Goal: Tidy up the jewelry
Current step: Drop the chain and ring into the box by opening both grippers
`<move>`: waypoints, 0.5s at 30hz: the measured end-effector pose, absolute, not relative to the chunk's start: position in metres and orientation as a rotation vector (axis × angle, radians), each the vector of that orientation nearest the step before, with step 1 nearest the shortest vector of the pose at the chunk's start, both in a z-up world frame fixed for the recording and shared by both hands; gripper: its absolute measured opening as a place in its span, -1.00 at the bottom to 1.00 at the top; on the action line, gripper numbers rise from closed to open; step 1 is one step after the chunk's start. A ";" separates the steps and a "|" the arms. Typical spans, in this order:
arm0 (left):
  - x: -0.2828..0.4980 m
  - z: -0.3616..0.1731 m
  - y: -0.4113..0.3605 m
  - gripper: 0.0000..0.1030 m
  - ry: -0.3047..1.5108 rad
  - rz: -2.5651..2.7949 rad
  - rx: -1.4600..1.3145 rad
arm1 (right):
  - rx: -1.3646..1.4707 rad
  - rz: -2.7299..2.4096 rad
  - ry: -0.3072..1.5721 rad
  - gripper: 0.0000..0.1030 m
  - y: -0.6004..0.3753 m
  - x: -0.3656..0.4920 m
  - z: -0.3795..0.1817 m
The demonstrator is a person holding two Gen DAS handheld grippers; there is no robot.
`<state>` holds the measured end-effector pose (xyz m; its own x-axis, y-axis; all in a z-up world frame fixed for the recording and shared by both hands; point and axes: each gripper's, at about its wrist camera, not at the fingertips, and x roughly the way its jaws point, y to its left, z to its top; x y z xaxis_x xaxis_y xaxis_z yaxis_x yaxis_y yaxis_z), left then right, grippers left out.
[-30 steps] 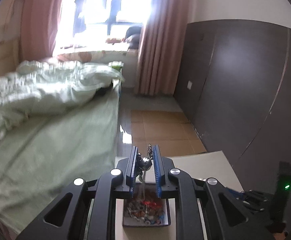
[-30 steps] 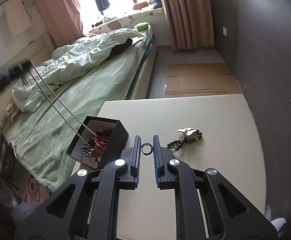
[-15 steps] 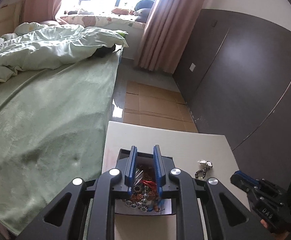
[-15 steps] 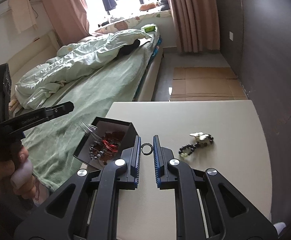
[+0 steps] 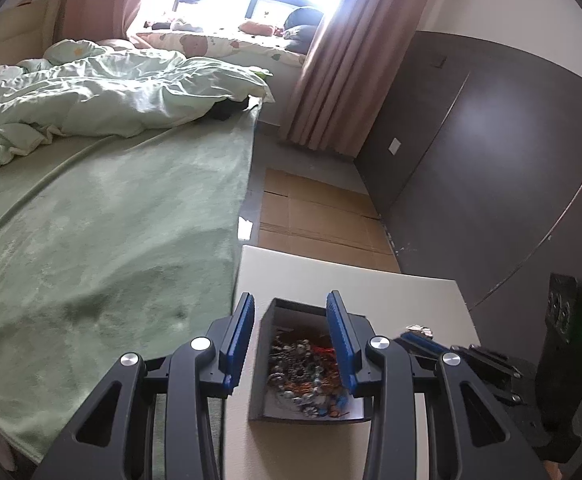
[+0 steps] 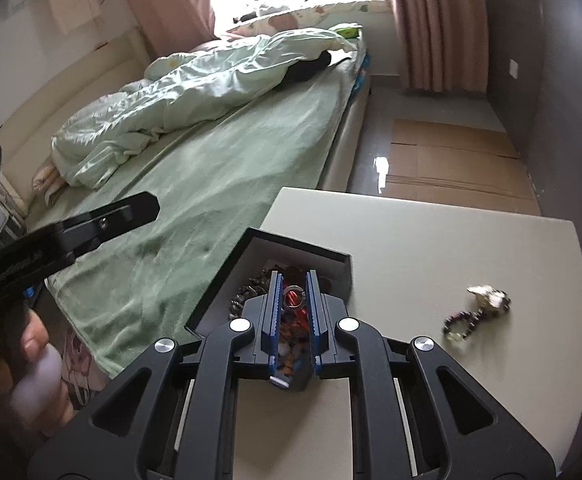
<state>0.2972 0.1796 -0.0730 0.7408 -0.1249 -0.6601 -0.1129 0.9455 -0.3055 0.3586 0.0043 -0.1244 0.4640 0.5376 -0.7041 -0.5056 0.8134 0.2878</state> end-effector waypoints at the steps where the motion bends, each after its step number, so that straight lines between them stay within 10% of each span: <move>1: 0.297 -0.074 0.181 -0.31 0.743 -0.005 -0.343 | 0.040 0.644 0.882 -0.74 0.007 0.361 -0.125; 6: 0.295 -0.078 0.186 -0.31 0.750 0.008 -0.353 | 0.051 0.676 0.907 -0.61 0.024 0.375 -0.129; 9: 0.294 -0.078 0.188 -0.31 0.752 0.011 -0.355 | 0.075 0.637 0.912 0.45 0.019 0.378 -0.129; 15: 0.295 -0.077 0.185 -0.19 0.748 0.023 -0.333 | 0.142 0.555 0.865 0.45 -0.016 0.373 -0.120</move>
